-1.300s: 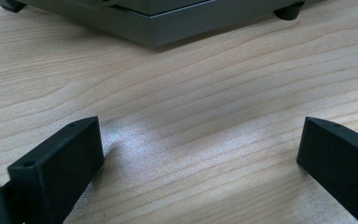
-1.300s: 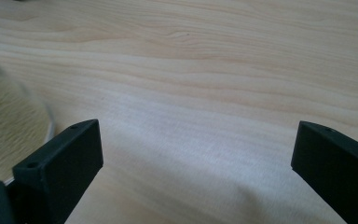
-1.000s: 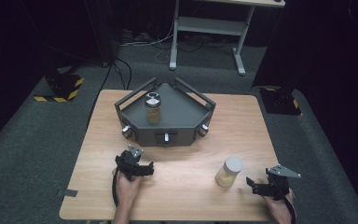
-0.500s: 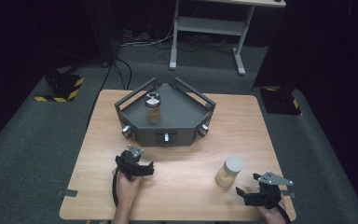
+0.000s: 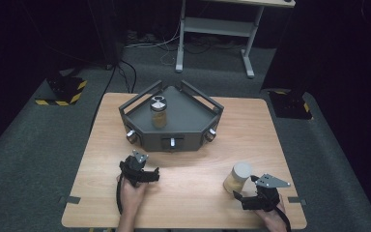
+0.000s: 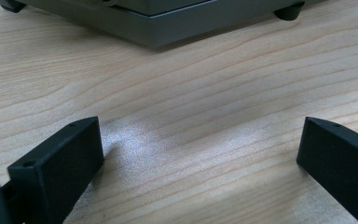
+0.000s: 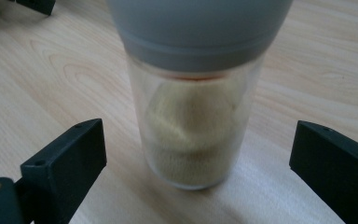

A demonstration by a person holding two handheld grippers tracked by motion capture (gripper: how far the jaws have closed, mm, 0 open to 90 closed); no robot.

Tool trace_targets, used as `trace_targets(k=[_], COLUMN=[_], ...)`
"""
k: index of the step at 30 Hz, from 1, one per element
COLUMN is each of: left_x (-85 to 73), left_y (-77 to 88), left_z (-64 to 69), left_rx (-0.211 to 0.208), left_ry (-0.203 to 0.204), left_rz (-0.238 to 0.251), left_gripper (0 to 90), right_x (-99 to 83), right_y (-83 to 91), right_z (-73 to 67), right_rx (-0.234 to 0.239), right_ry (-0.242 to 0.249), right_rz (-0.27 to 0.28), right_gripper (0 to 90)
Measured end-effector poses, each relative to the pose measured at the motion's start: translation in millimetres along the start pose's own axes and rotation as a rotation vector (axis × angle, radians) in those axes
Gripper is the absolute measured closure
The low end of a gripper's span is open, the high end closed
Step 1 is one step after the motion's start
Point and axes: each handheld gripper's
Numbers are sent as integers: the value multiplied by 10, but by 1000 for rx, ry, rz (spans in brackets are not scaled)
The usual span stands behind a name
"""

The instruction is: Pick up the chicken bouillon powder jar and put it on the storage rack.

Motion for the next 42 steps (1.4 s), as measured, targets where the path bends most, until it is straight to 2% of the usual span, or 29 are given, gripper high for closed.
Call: trace_targets(k=[7, 15, 27, 42], left_x=[0, 0, 0, -1], left_y=[0, 0, 0, 0], left_z=[1, 0, 0, 1], left_rx=[0, 0, 0, 0], left_ry=[0, 0, 0, 0], left_rz=[0, 0, 0, 1], left_gripper=[3, 3, 3, 3], right_x=[114, 210, 219, 197], right_y=[-63, -155, -248, -228], right_z=[-61, -100, -127, -119], right_rx=[-1, -4, -22, -21], right_ry=[18, 13, -9, 5], right_rz=[20, 42, 66, 89], right_gripper=[38, 59, 153, 291])
Point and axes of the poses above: each handheld gripper's, and its own axes: y roughly backward along the jaws, x roughly out of its top, z roughly to its right, and after that the axes turned 6 degrees about -x, right-handed
